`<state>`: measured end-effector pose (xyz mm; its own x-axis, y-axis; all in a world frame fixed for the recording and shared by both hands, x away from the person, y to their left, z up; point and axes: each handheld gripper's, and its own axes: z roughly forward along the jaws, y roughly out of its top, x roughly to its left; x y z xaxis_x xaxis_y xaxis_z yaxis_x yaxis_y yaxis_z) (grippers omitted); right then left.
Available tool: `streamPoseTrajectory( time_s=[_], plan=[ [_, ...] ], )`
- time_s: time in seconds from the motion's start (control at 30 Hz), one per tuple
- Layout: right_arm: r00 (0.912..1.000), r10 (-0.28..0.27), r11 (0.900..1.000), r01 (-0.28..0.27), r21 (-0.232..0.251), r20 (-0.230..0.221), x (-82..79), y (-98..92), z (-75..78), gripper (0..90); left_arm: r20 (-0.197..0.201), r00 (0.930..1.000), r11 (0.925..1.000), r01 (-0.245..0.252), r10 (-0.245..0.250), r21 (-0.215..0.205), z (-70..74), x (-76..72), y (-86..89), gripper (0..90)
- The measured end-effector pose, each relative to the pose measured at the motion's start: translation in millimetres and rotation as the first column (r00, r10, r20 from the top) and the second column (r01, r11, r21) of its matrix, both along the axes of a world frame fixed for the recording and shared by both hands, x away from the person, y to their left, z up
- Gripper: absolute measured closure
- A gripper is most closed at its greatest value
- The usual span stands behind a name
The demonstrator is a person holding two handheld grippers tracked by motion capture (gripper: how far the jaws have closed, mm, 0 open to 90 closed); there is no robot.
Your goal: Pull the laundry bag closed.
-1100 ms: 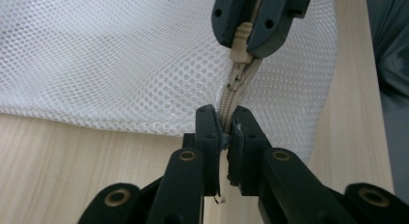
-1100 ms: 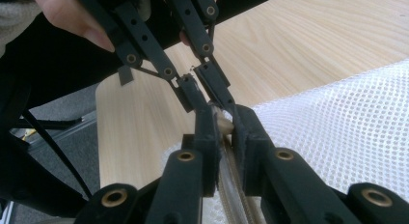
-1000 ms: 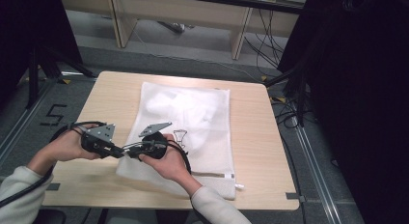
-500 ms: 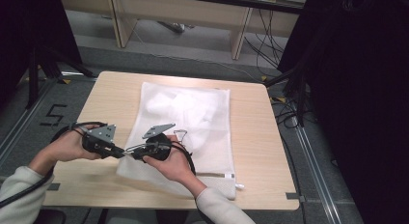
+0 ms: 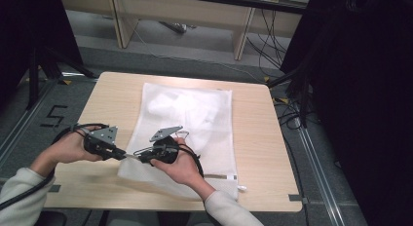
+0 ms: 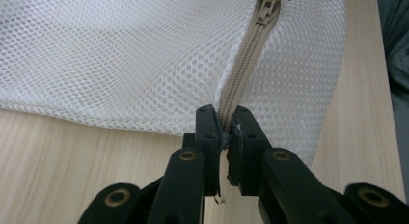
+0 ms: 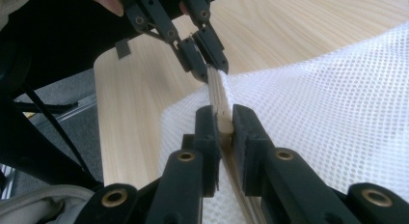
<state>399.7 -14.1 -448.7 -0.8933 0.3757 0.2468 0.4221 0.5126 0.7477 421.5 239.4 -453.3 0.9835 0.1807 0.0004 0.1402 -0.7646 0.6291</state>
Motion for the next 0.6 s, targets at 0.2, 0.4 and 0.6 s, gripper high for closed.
streamPoseTrajectory(
  time_s=[0.2,0.4,0.6],
  plan=[
    [1.0,0.006,1.0,-0.006,0.002,0.004,-0.9,-3.1,-0.8,82.3,-0.002,1.0,1.0,-0.002,0.002,0.001,-0.4,0.3,0.4,82.5],
    [1.0,-0.008,1.0,0.008,0.008,0.003,-2.5,-10.3,-1.2,82.3,-0.003,1.0,1.0,-0.004,0.004,-0.008,-1.1,0.5,0.1,82.5],
    [0.9999,-0.007,1.0,0.007,-0.002,-0.007,-2.9,-16.8,-0.9,82.3,0.004,1.0,1.0,-0.005,0.005,0.008,-1.8,1.0,-0.1,82.5]
  ],
)
